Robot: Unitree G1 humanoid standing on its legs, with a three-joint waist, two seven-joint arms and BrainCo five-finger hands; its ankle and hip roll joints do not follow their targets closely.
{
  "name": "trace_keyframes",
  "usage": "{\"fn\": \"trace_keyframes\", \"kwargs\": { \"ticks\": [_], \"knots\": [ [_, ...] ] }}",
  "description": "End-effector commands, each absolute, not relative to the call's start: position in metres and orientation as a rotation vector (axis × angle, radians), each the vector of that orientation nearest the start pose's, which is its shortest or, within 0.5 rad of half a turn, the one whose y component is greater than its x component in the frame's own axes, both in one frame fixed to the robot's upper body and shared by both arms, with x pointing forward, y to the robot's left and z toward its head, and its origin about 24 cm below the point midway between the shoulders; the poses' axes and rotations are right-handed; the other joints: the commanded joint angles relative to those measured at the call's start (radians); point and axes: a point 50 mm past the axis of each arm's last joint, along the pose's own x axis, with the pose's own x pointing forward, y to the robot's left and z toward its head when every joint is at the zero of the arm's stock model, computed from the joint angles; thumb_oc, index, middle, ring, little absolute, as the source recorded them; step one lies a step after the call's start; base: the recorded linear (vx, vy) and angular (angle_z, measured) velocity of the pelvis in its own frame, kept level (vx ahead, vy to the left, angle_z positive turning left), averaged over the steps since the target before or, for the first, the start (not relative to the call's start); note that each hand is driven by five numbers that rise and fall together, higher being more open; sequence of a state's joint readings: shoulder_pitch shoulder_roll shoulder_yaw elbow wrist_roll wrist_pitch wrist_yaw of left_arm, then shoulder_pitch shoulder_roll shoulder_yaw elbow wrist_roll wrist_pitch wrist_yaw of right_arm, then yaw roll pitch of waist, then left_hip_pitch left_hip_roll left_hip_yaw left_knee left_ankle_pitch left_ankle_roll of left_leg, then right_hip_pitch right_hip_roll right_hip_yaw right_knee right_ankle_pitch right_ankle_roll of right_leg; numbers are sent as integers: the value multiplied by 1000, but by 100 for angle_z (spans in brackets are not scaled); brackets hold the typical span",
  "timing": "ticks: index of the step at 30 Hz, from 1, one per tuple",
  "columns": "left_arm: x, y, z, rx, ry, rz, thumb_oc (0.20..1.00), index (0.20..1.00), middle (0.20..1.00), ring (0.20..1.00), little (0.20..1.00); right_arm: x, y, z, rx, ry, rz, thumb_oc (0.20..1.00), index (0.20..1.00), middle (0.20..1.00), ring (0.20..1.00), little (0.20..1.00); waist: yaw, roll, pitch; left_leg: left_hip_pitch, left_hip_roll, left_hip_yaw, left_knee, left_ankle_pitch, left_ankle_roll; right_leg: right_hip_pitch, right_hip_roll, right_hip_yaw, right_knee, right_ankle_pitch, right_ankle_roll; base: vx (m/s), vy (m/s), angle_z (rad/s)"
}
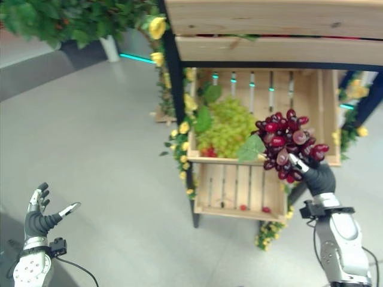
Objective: Pick up the fruits from the basket on one side to the basket on the other side
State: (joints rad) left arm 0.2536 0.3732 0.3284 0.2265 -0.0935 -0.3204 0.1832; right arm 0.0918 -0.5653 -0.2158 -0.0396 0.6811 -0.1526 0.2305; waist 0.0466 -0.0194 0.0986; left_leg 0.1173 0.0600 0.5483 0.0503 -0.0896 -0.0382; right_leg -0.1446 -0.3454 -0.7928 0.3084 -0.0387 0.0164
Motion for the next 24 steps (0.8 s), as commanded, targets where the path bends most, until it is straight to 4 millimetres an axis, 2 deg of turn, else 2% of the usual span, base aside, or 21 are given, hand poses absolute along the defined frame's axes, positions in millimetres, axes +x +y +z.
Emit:
{"fn": "trace_keyframes", "kwargs": {
  "ticks": [1,9,10,12,13,14,15,16,17,19,20,24],
  "knots": [
    [181,323,52,357,-128,521,1000,1000,1000,1000,1000,236,-283,157,51,-494,71,200,200,200,200,200,-4,-30,-30,-29,-70,-23,-1,-59,54,40,-94,13,-65,138,166,6,-142,-44],
    [180,319,42,333,-87,501,1000,1000,1000,1000,1000,230,-282,157,45,-510,67,200,200,200,200,200,-14,-51,-35,-54,-6,14,60,-69,18,55,-19,9,-151,113,133,26,-189,-18],
    [182,316,41,332,-86,481,1000,1000,1000,1000,1000,228,-283,160,46,-526,67,200,200,200,200,200,-16,-61,-34,-62,16,20,99,-80,8,61,3,11,-178,106,126,53,-198,1],
    [185,314,39,323,-83,471,1000,1000,1000,1000,1000,229,-284,160,57,-538,59,200,200,200,200,200,-8,-69,-31,-69,36,13,148,-98,-5,70,29,23,-207,105,119,54,-189,0],
    [186,312,39,320,-85,465,1000,1000,1000,1000,1000,230,-283,161,53,-545,57,200,200,200,200,200,7,-71,-26,-81,42,-24,178,-108,-16,72,49,40,-222,100,111,31,-108,-10],
    [187,310,38,316,-79,457,1000,1000,1000,1000,1000,233,-281,163,42,-552,62,200,200,200,200,200,36,-74,-22,-98,31,-96,201,-109,-26,74,65,55,-231,91,106,-5,-73,-35],
    [190,307,39,301,-94,447,1000,1000,1000,1000,1000,239,-280,166,47,-562,62,200,200,200,200,200,63,-69,-15,-130,21,-171,178,-85,-42,65,84,66,-232,82,102,-48,-14,-62],
    [192,304,39,293,-97,443,1000,1000,1000,1000,1000,241,-280,164,44,-554,54,200,200,200,200,200,60,-67,-13,-135,27,-174,151,-73,-42,63,92,70,-225,76,99,-55,-1,-79],
    [195,304,38,297,-94,434,1000,1000,1000,1000,1000,243,-280,164,50,-553,52,200,200,200,200,200,69,-69,-7,-142,7,-220,114,-45,-43,57,102,80,-220,81,100,-10,0,-55],
    [197,304,39,306,-96,423,1000,1000,1000,1000,1000,245,-277,165,69,-563,61,200,200,200,200,200,72,-74,-8,-132,-3,-237,90,-51,-38,57,93,73,-214,92,108,42,19,-16],
    [198,303,41,313,-101,407,1000,1000,1000,1000,1000,248,-271,165,93,-573,73,200,200,200,200,200,67,-80,-11,-116,-11,-231,73,-60,-21,56,78,65,-200,104,118,49,64,-28],
    [197,299,36,328,-72,363,1000,1000,1000,1000,1000,252,-260,166,95,-578,104,200,200,200,200,200,71,-79,-16,-101,-34,-223,63,-75,7,40,58,74,-167,95,116,37,82,12]
  ]
}}
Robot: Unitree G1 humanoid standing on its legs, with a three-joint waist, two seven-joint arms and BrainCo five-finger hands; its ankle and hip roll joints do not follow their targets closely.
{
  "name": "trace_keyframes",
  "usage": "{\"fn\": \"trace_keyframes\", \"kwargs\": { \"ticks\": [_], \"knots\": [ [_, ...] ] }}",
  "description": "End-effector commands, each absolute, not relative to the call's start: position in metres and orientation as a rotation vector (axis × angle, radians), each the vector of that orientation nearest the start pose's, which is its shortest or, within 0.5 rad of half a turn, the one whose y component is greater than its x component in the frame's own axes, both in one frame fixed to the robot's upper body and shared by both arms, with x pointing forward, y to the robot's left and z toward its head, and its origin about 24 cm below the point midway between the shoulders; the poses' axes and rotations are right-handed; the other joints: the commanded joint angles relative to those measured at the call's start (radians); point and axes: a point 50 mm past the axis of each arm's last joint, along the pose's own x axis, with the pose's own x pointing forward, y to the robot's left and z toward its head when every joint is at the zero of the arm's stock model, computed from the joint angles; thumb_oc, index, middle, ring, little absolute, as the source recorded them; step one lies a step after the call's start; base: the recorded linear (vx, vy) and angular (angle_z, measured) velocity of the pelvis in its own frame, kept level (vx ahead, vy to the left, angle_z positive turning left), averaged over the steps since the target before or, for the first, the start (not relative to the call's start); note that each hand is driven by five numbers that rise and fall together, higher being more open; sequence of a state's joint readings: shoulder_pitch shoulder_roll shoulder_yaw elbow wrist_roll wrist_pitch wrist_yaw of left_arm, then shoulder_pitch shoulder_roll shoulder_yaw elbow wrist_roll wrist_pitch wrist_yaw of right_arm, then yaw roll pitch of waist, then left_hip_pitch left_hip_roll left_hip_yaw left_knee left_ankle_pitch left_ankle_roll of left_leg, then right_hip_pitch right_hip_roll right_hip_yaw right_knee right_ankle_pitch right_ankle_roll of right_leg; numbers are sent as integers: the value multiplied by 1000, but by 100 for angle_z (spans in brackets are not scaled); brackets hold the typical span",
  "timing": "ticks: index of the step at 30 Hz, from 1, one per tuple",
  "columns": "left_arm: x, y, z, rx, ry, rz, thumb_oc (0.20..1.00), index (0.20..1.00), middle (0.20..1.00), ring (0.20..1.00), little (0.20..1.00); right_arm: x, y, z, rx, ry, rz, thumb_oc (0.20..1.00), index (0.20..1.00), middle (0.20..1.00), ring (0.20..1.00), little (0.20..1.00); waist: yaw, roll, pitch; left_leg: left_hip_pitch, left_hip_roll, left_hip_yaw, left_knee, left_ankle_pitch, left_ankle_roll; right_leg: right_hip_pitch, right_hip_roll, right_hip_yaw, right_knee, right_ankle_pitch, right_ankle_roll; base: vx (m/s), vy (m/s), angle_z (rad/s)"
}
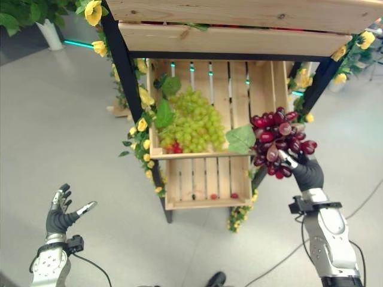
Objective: Pick up the fruits from the basket on one side to the basket on the other side
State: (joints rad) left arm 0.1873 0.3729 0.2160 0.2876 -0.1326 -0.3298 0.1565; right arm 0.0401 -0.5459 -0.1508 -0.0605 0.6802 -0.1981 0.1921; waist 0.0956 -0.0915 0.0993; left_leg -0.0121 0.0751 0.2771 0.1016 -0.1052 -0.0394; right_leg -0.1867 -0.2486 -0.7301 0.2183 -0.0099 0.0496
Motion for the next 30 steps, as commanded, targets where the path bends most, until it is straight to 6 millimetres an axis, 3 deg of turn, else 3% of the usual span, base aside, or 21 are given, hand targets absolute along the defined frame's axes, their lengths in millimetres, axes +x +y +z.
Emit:
{"fn": "trace_keyframes", "kwargs": {
  "ticks": [1,4,5,9,13,20,26,30],
  "knots": [
    [196,295,25,315,-24,341,1000,1000,1000,1000,1000,256,-254,165,93,-575,123,200,200,200,200,200,28,-6,-19,33,-56,48,9,-60,15,83,-43,13,-71,65,82,20,37,0],
    [195,289,9,333,51,288,1000,1000,1000,1000,1000,262,-245,164,99,-570,143,200,200,200,200,200,33,-3,-20,45,-63,51,-7,-56,23,87,-50,10,-64,66,85,29,52,-1],
    [189,285,-9,322,139,253,1000,1000,1000,1000,1000,268,-237,163,103,-563,168,200,200,200,200,200,40,-1,-25,51,-68,48,-20,-51,27,89,-56,2,-64,69,87,27,46,0],
    [179,276,-30,342,234,178,1000,1000,1000,1000,1000,279,-225,157,106,-531,178,200,200,200,200,200,60,0,-33,60,-78,32,-37,-49,35,92,-62,-9,-68,75,92,25,21,5],
    [179,271,-31,358,235,134,1000,1000,1000,1000,1000,287,-218,156,83,-523,179,200,200,200,200,200,70,-1,-34,61,-80,26,-40,-48,37,94,-65,-14,-70,76,93,9,2,11],
    [181,259,-30,417,221,44,1000,1000,1000,1000,1000,315,-190,162,78,-512,190,200,200,200,200,200,101,-3,-33,59,-84,9,-46,-45,38,91,-71,-26,-69,77,95,15,-5,10],
    [175,257,-33,437,231,22,1000,1000,1000,1000,1000,346,-177,185,2,-517,156,200,200,200,200,200,123,-3,-22,50,-85,5,-48,-38,34,83,-74,-30,-70,79,94,3,-10,1],
    [173,255,-36,430,240,29,1000,1000,1000,1000,1000,361,-182,201,-10,-533,79,200,200,200,200,200,132,0,-19,44,-85,2,-57,-25,29,80,-77,-37,-74,83,95,0,0,0]
  ]
}}
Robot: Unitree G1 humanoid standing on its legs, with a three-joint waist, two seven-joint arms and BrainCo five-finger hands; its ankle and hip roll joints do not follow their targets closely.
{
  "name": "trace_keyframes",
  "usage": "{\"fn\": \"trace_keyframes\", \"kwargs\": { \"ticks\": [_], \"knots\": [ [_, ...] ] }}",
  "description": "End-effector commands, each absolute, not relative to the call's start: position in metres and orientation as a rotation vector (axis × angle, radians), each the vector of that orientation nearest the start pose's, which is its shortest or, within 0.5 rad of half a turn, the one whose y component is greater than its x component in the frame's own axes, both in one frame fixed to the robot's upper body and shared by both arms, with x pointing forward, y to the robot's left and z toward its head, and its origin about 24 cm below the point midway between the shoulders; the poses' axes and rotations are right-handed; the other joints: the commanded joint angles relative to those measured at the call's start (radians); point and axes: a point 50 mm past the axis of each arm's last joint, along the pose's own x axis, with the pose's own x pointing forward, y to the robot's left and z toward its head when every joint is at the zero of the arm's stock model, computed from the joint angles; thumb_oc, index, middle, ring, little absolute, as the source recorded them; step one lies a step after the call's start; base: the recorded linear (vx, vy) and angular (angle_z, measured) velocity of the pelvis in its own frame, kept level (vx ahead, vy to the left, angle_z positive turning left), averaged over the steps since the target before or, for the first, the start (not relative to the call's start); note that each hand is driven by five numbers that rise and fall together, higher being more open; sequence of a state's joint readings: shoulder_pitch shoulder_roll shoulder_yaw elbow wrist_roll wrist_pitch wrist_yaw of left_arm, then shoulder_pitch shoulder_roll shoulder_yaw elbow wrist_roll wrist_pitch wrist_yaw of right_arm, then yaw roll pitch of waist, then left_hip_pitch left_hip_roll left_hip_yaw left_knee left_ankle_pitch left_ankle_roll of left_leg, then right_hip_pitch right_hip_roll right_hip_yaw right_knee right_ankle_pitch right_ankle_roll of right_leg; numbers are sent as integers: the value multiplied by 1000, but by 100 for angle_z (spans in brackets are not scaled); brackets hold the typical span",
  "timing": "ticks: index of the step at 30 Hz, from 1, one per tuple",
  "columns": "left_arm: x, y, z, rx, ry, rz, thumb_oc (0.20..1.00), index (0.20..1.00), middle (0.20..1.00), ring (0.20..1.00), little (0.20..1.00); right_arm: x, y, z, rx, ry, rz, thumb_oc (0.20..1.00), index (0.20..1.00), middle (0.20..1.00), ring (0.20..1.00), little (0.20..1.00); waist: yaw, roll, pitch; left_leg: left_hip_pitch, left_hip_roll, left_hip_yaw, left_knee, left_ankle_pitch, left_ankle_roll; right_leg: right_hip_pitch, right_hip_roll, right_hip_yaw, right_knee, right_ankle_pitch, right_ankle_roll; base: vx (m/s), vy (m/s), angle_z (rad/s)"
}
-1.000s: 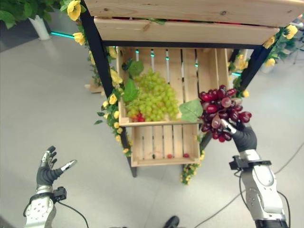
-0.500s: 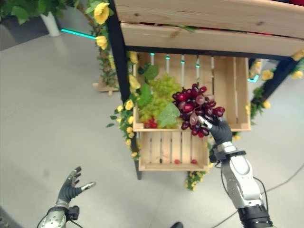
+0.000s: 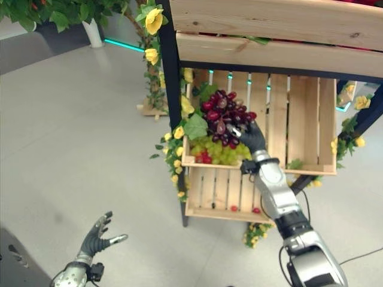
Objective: Pick up the fruits from the basket on one side to the basket on the other side
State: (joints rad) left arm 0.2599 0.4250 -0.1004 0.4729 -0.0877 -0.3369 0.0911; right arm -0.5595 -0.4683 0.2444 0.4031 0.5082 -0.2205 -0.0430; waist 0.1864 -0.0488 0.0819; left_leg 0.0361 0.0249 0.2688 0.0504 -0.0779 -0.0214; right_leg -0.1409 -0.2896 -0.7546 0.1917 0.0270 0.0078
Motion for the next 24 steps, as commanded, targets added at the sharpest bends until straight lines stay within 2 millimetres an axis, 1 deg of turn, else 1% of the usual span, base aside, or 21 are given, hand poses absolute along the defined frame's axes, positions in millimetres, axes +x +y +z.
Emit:
{"fn": "trace_keyframes", "kwargs": {
  "ticks": [1,2,3,4,5,6,7,9,11,15,16,17,18,20,21,22,24],
  "knots": [
    [172,256,-37,430,245,28,1000,1000,1000,1000,1000,363,-185,207,-18,-542,52,200,200,200,200,200,44,-43,-3,-7,-34,8,-7,-50,10,34,-36,-14,-49,45,137,-9,-14,6],
    [173,255,-37,431,243,28,1000,1000,1000,1000,1000,367,-189,212,-17,-548,22,200,200,200,200,200,46,-42,-3,-9,-34,6,-8,-48,8,34,-37,-16,-50,46,137,-3,-14,7],
    [173,255,-37,431,241,29,1000,1000,1000,1000,1000,367,-189,213,-18,-550,21,200,200,200,200,200,46,-41,-1,-10,-34,6,-8,-48,8,33,-37,-17,-50,46,137,-12,-15,8],
    [173,255,-39,433,246,34,1000,1000,1000,1000,1000,373,-197,224,-12,-563,-35,200,200,200,200,200,50,-40,0,-13,-35,0,-12,-42,6,34,-37,-21,-53,47,137,-10,-10,5],
    [173,255,-39,432,245,34,1000,1000,1000,1000,1000,373,-197,224,-12,-564,-35,200,200,200,200,200,50,-40,0,-13,-35,0,-12,-42,6,34,-37,-21,-53,47,137,-11,-16,8],
    [175,254,-39,429,243,34,1000,1000,1000,1000,1000,376,-206,233,-5,-573,-92,200,200,200,200,200,53,-38,-1,-16,-35,-5,-17,-37,4,36,-38,-29,-55,49,139,-5,-9,8],
    [175,254,-38,432,239,38,1000,1000,1000,1000,1000,377,-214,236,10,-574,-137,200,200,200,200,200,54,-37,-3,-17,-35,-8,-18,-36,3,37,-39,-33,-55,49,139,-5,-11,14],
    [178,253,-38,430,235,39,1000,1000,1000,1000,1000,380,-224,244,-13,-576,-179,200,200,200,200,200,57,-38,-1,-19,-35,-15,-22,-32,1,39,-41,-44,-54,50,142,-4,1,15],
    [179,253,-38,438,232,42,1000,1000,1000,1000,1000,381,-239,252,-29,-576,-243,200,200,200,200,200,60,-38,-2,-20,-37,-24,-24,-30,1,43,-42,-50,-53,51,144,0,3,12],
    [180,253,-36,448,223,39,1000,1000,1000,1000,1000,381,-267,257,-81,-539,-355,200,200,200,200,200,64,-43,-4,-21,-39,-35,-26,-29,-1,52,-42,-61,-57,57,151,12,4,17],
    [180,253,-36,447,222,38,1000,1000,1000,1000,1000,382,-267,258,-81,-540,-356,200,200,200,200,200,64,-42,-3,-22,-39,-36,-25,-29,-1,53,-42,-62,-57,57,151,7,7,19],
    [181,254,-34,452,214,39,1000,1000,1000,1000,1000,381,-282,261,-107,-519,-413,200,200,200,200,200,65,-43,-3,-24,-41,-42,-24,-28,-1,52,-43,-65,-57,59,153,2,6,14],
    [181,254,-34,452,214,39,1000,1000,1000,1000,1000,381,-282,261,-107,-520,-413,200,200,200,200,200,65,-42,-2,-24,-41,-42,-24,-28,-1,52,-43,-65,-57,59,153,6,6,14],
    [181,255,-34,454,217,46,1000,1000,1000,1000,1000,378,-300,256,-121,-473,-488,200,200,200,200,200,69,-45,-2,-27,-41,-51,-24,-26,-2,55,-42,-69,-57,58,154,13,9,10],
    [181,255,-34,454,216,45,1000,1000,1000,1000,1000,378,-301,256,-121,-473,-489,200,200,200,200,200,69,-45,-1,-27,-41,-51,-24,-26,-2,55,-42,-70,-57,58,154,9,12,7],
    [183,256,-34,460,218,50,1000,1000,1000,1000,1000,375,-309,258,-127,-471,-515,200,200,200,200,200,69,-46,1,-27,-40,-56,-25,-27,-2,55,-43,-73,-54,58,155,5,9,5],
    [183,257,-33,456,214,56,1000,1000,1000,1000,1000,371,-317,259,-129,-474,-540,200,200,200,200,200,69,-47,3,-27,-41,-59,-24,-28,0,55,-45,-74,-49,60,158,12,19,5]
  ]
}}
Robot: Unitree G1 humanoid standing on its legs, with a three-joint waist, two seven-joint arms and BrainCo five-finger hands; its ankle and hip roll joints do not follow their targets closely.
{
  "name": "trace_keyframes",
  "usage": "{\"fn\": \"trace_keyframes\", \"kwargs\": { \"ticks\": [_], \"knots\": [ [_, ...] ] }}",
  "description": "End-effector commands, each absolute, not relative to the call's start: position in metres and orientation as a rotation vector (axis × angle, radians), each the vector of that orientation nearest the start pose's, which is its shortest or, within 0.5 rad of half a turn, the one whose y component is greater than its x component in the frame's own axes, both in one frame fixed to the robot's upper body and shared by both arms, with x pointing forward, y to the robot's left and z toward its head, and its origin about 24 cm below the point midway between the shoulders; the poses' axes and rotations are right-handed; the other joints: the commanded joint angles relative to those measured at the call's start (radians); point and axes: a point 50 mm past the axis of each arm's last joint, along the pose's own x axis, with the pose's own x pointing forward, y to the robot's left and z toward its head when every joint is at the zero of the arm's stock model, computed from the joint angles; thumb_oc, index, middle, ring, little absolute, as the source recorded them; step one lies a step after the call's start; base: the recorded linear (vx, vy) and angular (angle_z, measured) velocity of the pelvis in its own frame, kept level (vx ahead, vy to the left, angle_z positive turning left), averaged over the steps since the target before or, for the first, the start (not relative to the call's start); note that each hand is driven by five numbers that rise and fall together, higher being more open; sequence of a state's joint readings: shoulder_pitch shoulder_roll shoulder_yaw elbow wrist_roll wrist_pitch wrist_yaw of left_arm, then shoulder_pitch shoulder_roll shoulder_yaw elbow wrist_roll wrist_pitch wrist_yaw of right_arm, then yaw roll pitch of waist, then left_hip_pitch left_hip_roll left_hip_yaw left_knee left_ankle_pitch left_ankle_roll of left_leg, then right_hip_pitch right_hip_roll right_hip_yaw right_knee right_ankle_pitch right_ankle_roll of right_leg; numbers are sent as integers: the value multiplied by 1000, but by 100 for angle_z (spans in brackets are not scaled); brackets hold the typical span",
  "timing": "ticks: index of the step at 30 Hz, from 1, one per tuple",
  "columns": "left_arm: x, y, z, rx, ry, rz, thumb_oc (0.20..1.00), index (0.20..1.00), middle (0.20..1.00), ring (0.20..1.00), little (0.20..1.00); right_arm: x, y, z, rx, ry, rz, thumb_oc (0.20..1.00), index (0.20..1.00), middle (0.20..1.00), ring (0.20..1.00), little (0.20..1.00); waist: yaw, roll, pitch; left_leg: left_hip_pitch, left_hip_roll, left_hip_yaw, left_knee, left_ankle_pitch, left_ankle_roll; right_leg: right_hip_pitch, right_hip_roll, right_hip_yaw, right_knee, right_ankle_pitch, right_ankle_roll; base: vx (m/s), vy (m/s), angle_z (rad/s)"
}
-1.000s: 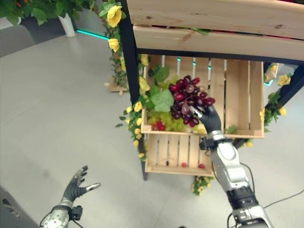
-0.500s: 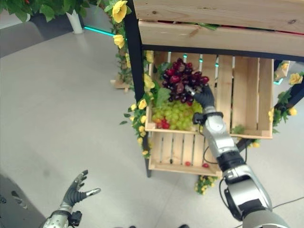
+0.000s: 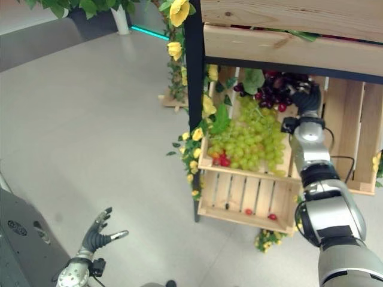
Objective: Pick up the fruits from the basket on one side to the basket on the other side
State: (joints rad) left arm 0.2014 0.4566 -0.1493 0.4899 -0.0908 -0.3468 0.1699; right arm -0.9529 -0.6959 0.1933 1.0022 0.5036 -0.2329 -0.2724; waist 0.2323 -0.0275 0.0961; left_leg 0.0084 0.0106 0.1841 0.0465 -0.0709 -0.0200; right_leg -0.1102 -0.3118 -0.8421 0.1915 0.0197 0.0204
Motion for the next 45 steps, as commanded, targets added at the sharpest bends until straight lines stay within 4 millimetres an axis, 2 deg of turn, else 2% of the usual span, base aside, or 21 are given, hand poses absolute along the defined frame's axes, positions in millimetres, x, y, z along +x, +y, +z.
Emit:
{"fn": "trace_keyframes", "kwargs": {
  "ticks": [1,5,10,11,12,27,31,35,38,45],
  "knots": [
    [182,258,-33,459,215,59,1000,1000,1000,1000,1000,369,-320,258,-139,-469,-547,200,200,200,200,200,23,-69,-10,0,-27,25,-20,-35,-2,24,-24,12,-47,68,147,7,20,3],
    [181,260,-36,459,229,71,1000,1000,1000,1000,1000,363,-334,252,-143,-446,-592,200,200,200,200,200,20,-71,-7,-2,-30,18,-22,-33,-1,26,-25,9,-46,71,152,0,0,0],
    [180,261,-36,448,232,85,1000,1000,1000,1000,1000,361,-337,243,-139,-424,-599,200,200,200,200,200,17,-70,-8,0,-31,14,-26,-33,2,26,-27,7,-43,72,152,0,0,0],
    [179,262,-37,448,236,90,1000,1000,1000,1000,1000,362,-337,242,-136,-418,-600,912,912,912,912,912,16,-70,-9,0,-31,14,-27,-34,2,26,-28,7,-41,71,152,0,0,0],
    [179,262,-37,443,236,93,1000,1000,1000,1000,1000,362,-338,241,-133,-417,-603,1000,1000,1000,1000,1000,16,-71,-9,1,-31,13,-27,-34,3,27,-28,7,-41,71,152,0,0,0],
    [177,262,-41,423,253,120,1000,1000,1000,1000,1000,368,-325,245,-112,-440,-585,1000,1000,1000,1000,1000,5,-67,-13,12,-34,13,-29,-39,6,27,-32,6,-32,72,151,4,4,2],
    [178,262,-42,422,256,129,1000,1000,1000,1000,1000,369,-321,239,-86,-433,-575,1000,1000,1000,1000,1000,3,-66,-13,15,-34,13,-32,-37,6,30,-33,5,-33,72,152,0,0,0],
    [176,261,-44,408,262,141,1000,1000,1000,1000,1000,370,-309,224,-66,-423,-523,1000,1000,1000,1000,1000,-4,-63,-15,14,-34,11,-31,-37,7,30,-35,7,-35,76,152,0,0,0],
    [174,262,-45,384,265,174,1000,1000,1000,1000,1000,362,-297,207,-14,-464,-459,1000,1000,1000,1000,1000,-17,-57,-12,16,-35,13,-33,-38,10,30,-34,7,-35,78,153,0,0,0],
    [167,271,-45,373,274,238,1000,1000,1000,1000,1000,325,-292,180,55,-539,-402,1000,1000,1000,1000,1000,-42,-54,-10,21,-35,20,-34,-42,15,33,-40,7,-32,83,155,0,0,0]
  ]
}}
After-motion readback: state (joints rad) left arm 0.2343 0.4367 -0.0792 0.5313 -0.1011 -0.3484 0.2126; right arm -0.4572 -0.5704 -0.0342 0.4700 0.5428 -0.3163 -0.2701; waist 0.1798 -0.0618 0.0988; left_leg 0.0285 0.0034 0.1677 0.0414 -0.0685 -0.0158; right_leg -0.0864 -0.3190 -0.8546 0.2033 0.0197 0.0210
